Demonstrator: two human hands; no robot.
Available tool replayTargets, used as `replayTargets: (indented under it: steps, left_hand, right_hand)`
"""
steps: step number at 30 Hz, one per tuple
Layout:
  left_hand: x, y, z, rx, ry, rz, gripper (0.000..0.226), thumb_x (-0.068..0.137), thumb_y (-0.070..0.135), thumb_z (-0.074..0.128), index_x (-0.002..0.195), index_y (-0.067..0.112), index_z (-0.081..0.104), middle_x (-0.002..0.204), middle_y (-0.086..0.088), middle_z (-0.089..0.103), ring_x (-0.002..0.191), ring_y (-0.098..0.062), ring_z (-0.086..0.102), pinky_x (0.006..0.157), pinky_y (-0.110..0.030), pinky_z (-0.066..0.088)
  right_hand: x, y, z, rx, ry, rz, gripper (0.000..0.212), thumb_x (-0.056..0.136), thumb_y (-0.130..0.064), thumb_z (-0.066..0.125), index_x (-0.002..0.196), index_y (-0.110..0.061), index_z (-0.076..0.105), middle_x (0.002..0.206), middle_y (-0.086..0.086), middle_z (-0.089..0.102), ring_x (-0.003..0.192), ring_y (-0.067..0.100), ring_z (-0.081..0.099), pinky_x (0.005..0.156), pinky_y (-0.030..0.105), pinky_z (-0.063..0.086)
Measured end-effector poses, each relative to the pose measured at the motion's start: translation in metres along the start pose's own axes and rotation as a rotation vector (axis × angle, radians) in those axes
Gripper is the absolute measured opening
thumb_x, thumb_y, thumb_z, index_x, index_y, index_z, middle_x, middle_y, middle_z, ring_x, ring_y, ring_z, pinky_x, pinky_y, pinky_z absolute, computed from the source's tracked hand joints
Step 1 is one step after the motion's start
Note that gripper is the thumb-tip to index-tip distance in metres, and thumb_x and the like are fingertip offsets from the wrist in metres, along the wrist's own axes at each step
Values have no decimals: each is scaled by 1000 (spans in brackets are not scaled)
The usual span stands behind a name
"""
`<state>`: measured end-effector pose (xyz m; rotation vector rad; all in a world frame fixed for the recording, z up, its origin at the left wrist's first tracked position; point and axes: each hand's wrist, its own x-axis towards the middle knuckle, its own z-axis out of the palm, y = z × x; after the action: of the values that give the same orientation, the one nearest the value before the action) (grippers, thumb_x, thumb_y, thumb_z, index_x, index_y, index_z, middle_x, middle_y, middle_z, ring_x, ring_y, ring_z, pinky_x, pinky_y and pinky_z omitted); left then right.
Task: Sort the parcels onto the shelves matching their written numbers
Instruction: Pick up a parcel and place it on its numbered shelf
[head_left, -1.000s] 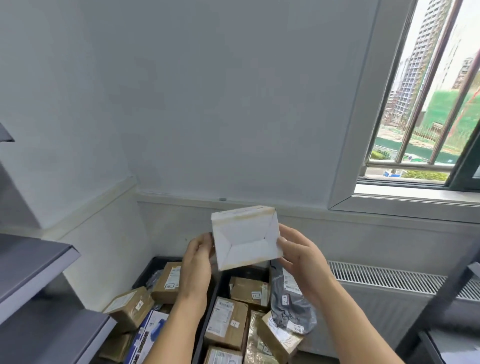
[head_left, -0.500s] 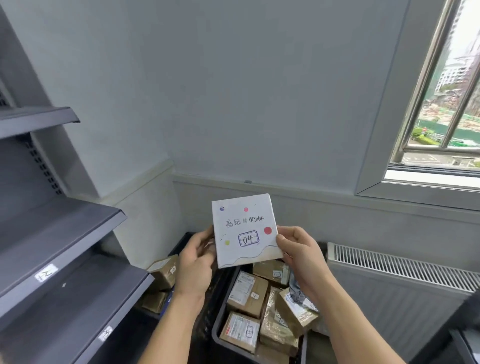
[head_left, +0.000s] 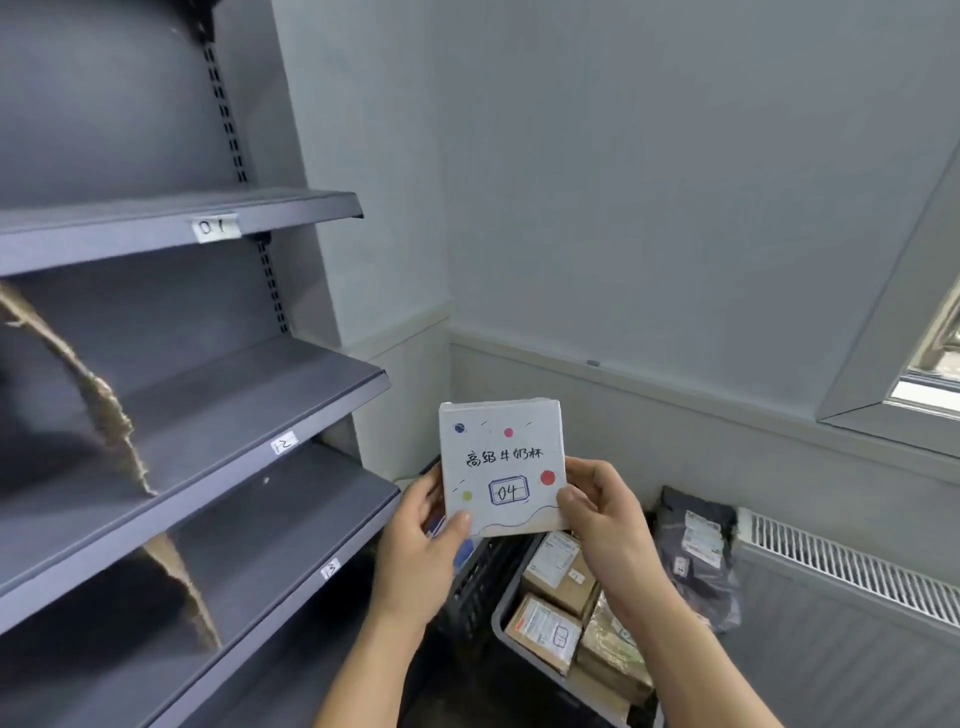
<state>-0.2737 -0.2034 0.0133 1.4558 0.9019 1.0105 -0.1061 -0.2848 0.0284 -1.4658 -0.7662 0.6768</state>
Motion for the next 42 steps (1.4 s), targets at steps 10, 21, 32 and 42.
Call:
replayTargets:
  steps: [10,21,32,42]
  left_hand:
    - [-62,-4,-89,110,320,-10,61,86,-8,66,111,47,57,105,37,66,109,11,60,77,-5,46]
    - [-150,17,-130,154,679,19,65,84,-8,64,126,41,57,119,26,65,109,11,59,81,-7,48]
    - [-289,50,-160,217,1033,-3,66,82,-13,63,122,39,58,115,24,68,109,7,61,80,-9,50]
    - [-429,77,-237,247,1241,21,66,81,-16,61,128,30,58,117,20,68,109,6,62,78,-8,50]
  right_hand:
    - [-50,3,86,-53,-255,24,35,100,-1,52,114,-33,56,120,-14,69,113,11,67,93,42,58]
    - [-95,-13,135,-199,-608,-165,56,97,0,55,137,-39,49,114,-27,68,109,-2,64,94,30,57]
    - [-200,-32,179,-107,-975,-243,62,92,6,53,137,-37,53,119,-32,63,117,-2,59,100,36,53]
    - [-346,-56,245,-62,-1179,-329,65,89,7,57,135,-38,53,117,-33,63,114,-6,58,99,31,54]
